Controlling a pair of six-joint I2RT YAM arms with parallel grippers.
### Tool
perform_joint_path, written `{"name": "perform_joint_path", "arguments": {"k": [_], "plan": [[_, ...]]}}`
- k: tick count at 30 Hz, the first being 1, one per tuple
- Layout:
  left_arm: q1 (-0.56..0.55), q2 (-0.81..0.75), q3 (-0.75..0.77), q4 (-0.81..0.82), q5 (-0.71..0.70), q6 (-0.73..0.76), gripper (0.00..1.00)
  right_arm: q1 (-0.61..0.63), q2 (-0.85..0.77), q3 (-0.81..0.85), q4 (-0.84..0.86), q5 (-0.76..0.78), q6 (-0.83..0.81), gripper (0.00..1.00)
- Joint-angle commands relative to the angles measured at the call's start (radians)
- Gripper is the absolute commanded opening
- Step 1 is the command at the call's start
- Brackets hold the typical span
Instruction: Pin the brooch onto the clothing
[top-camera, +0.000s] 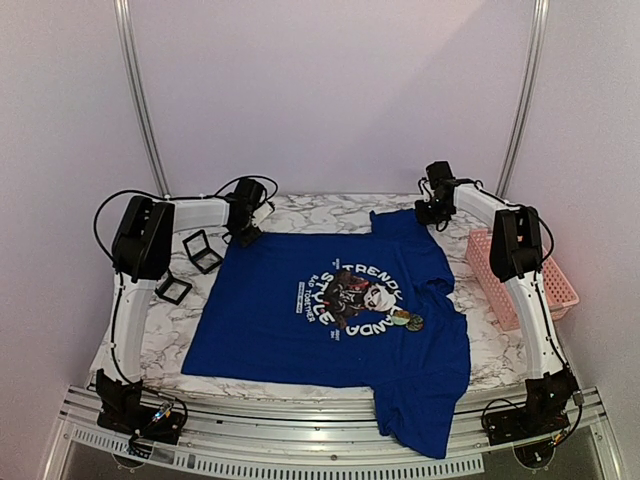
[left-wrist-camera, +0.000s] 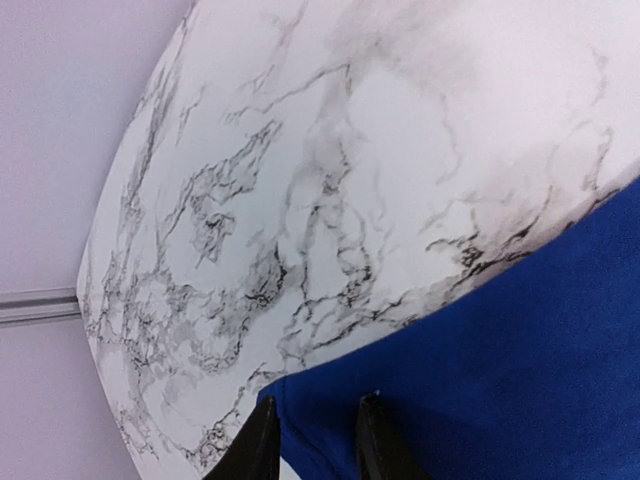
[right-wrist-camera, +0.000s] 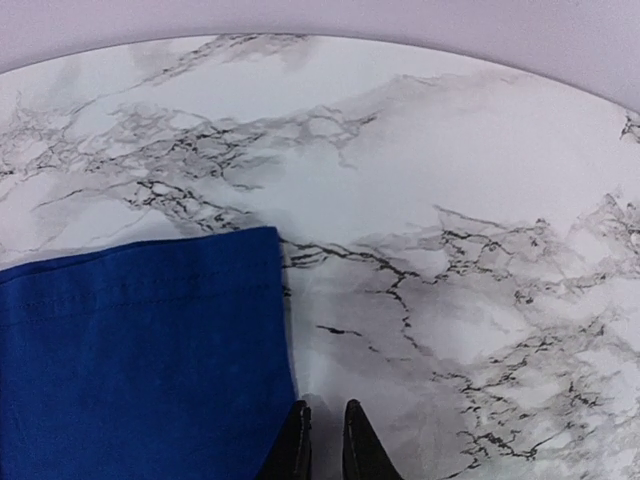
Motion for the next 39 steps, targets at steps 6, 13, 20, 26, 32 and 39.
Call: {"name": "perform_joint_path", "arguments": {"k": [6, 13, 20, 26, 32, 39], "plan": [[0.058, 0.05, -0.064, -0.054, -0.05, 0.037, 0.27, -0.052, 0.002, 0.088, 0.057, -0.033, -0.106, 0.2], [0.06, 0.003, -0.098, -0.047, -0.027, 0.027, 0.27, 0.01, -0.275, -0.244, -0.044, -0.08, -0.121, 0.1], [0.062, -0.02, -0.102, -0.041, -0.022, 0.031, 0.27, 0.021, -0.543, -0.745, 0.008, -0.191, 0.073, 0.0], [0.063, -0.025, -0.105, -0.048, -0.015, 0.033, 0.28, 0.022, -0.431, -0.793, 0.014, -0.141, 0.09, 0.0], [0.063, -0.03, -0.12, -0.041, -0.022, 0.047, 0.28, -0.031, -0.236, -0.586, -0.101, 0.068, 0.119, 0.0], [0.062, -0.002, -0.081, -0.048, -0.039, 0.059, 0.28, -0.051, -0.177, -0.417, -0.13, 0.098, 0.072, 0.0]]}}
